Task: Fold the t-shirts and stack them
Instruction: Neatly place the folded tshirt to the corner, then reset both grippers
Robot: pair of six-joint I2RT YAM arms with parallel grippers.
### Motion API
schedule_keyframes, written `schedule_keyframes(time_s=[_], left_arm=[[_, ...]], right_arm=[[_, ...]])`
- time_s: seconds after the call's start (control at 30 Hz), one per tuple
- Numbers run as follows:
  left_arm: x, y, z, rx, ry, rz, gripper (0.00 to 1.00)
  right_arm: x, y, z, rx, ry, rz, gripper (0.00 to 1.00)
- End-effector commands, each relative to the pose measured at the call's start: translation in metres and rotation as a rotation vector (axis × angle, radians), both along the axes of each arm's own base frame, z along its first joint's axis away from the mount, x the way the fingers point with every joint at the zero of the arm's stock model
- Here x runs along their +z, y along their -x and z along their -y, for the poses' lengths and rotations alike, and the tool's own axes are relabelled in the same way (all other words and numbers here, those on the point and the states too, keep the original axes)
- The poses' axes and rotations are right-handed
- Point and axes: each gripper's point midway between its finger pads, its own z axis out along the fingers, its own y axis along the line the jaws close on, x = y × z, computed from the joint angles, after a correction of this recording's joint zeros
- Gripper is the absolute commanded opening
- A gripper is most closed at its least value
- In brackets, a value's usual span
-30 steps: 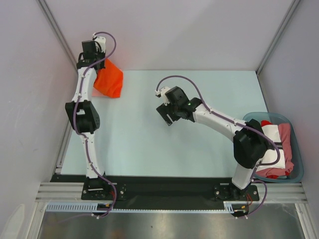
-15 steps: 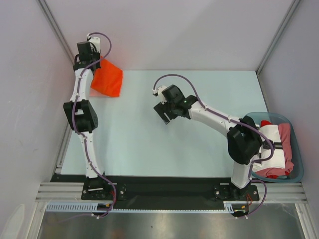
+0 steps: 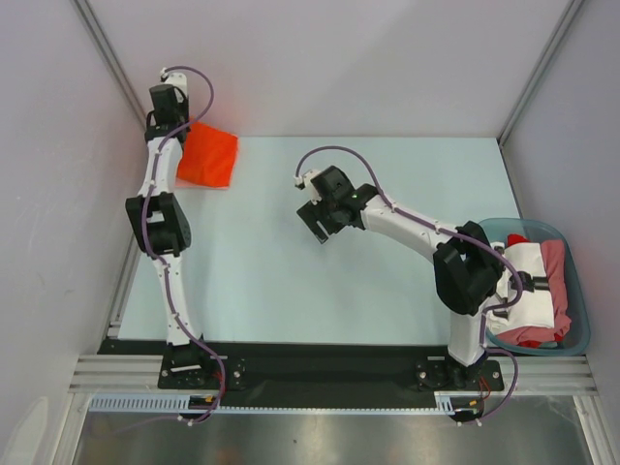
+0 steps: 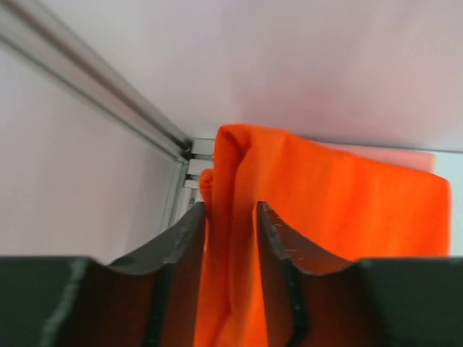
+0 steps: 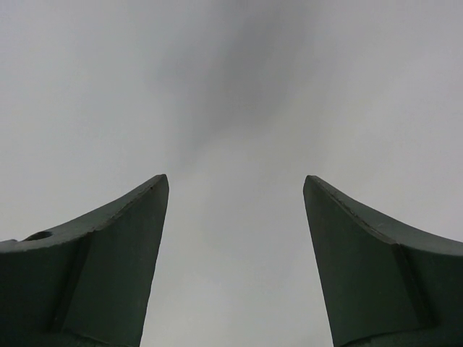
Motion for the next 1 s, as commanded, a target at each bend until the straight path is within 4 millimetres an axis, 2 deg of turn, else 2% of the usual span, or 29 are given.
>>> schedule_keyframes(time_s=[0.0, 0.07, 0.1, 0.13, 0.17, 0.23, 0.27, 0.3, 0.33, 0.37, 0.4, 0.43, 0.47, 0.5, 0.53, 0.57, 0.6, 0.63, 0.67, 0.7, 0.73, 0.77, 0.8, 0.83, 0.87, 0.9, 0.93, 0.97], left_arm=[[0.024, -0.002, -0.030, 0.154, -0.040, 0.099, 0.41], [0.026, 0.001, -0.026, 0.152, -0.022, 0.096, 0.47], [0.023, 0.003, -0.024, 0.149, -0.015, 0.084, 0.51], [0.024, 0.004, -0.020, 0.147, -0.015, 0.083, 0.57], [0.031, 0.006, -0.017, 0.147, -0.013, 0.088, 0.77], [0.034, 0.009, -0.006, 0.137, -0.012, 0.080, 0.77], [0.037, 0.010, 0.002, 0.123, -0.003, 0.081, 0.75], [0.047, 0.016, 0.007, 0.112, 0.005, 0.090, 0.72], [0.053, 0.018, 0.021, 0.092, 0.016, 0.097, 0.67], [0.057, 0.021, 0.031, 0.081, 0.040, 0.102, 0.67], [0.067, 0.030, 0.043, 0.051, 0.063, 0.104, 0.67], [0.069, 0.034, 0.062, 0.025, 0.086, 0.098, 0.68], [0.073, 0.040, 0.076, 0.013, 0.126, 0.100, 0.70], [0.077, 0.056, 0.086, 0.001, 0.149, 0.079, 0.72], [0.082, 0.065, 0.133, -0.085, 0.185, 0.069, 0.75], [0.082, 0.077, 0.152, -0.115, 0.190, 0.052, 0.75], [0.057, 0.094, 0.172, -0.141, 0.193, -0.019, 0.77], [0.082, 0.119, 0.217, -0.230, 0.229, 0.009, 0.77], [0.080, 0.135, 0.237, -0.268, 0.251, -0.011, 0.77], [0.057, 0.160, 0.255, -0.301, 0.268, -0.078, 0.77], [0.077, 0.190, 0.291, -0.377, 0.317, -0.057, 0.77], [0.077, 0.209, 0.306, -0.413, 0.336, -0.067, 0.77], [0.053, 0.232, 0.315, -0.426, 0.341, -0.129, 0.77], [0.071, 0.264, 0.337, -0.470, 0.398, -0.110, 0.77], [0.068, 0.283, 0.348, -0.507, 0.435, -0.132, 0.77], [0.041, 0.308, 0.358, -0.528, 0.452, -0.193, 0.78], [0.040, 0.326, 0.363, -0.527, 0.530, -0.204, 0.79], [0.061, 0.347, 0.372, -0.611, 0.616, -0.160, 0.85]], right_arm=[[0.019, -0.001, -0.007, -0.020, -0.059, 0.001, 0.80], [0.028, -0.001, -0.003, -0.058, -0.103, -0.010, 0.80], [0.027, 0.002, -0.002, -0.063, -0.115, -0.023, 0.80], [0.038, 0.002, 0.000, -0.081, -0.149, -0.013, 0.80], [0.042, 0.003, 0.001, -0.078, -0.161, -0.007, 0.80], [0.046, 0.008, 0.005, -0.107, -0.192, -0.022, 0.80], [0.056, 0.010, 0.007, -0.135, -0.227, -0.022, 0.80], [0.059, 0.011, 0.009, -0.155, -0.248, -0.024, 0.80], [0.053, 0.019, 0.011, -0.161, -0.267, -0.057, 0.80], [0.072, 0.020, 0.011, -0.192, -0.345, -0.038, 0.80], [0.062, 0.030, 0.017, -0.206, -0.353, -0.065, 0.80], [0.068, 0.032, 0.019, -0.221, -0.386, -0.059, 0.80], [0.087, 0.034, 0.022, -0.251, -0.455, -0.037, 0.81], [0.090, 0.038, 0.028, -0.265, -0.477, -0.029, 0.80], [0.078, 0.047, 0.036, -0.288, -0.475, -0.047, 0.81], [0.098, 0.050, 0.045, -0.313, -0.542, -0.009, 0.81], [0.100, 0.054, 0.051, -0.336, -0.567, -0.005, 0.82], [0.102, 0.059, 0.057, -0.354, -0.588, -0.006, 0.83], [0.092, 0.066, 0.067, -0.393, -0.589, -0.016, 0.84], [0.106, 0.074, 0.074, -0.428, -0.656, -0.010, 0.85], [0.107, 0.081, 0.079, -0.449, -0.677, -0.012, 0.90], [0.097, 0.088, 0.085, -0.480, -0.691, -0.026, 0.93], [0.110, 0.097, 0.090, -0.506, -0.766, -0.023, 0.96], [0.109, 0.100, 0.093, -0.527, -0.795, -0.031, 1.00], [0.110, 0.103, 0.095, -0.541, -0.829, -0.034, 1.00], [0.097, 0.108, 0.101, -0.567, -0.829, -0.054, 1.00], [0.099, 0.113, 0.104, -0.590, -0.864, -0.062, 1.00], [0.096, 0.116, 0.106, -0.599, -0.872, -0.065, 1.00]])
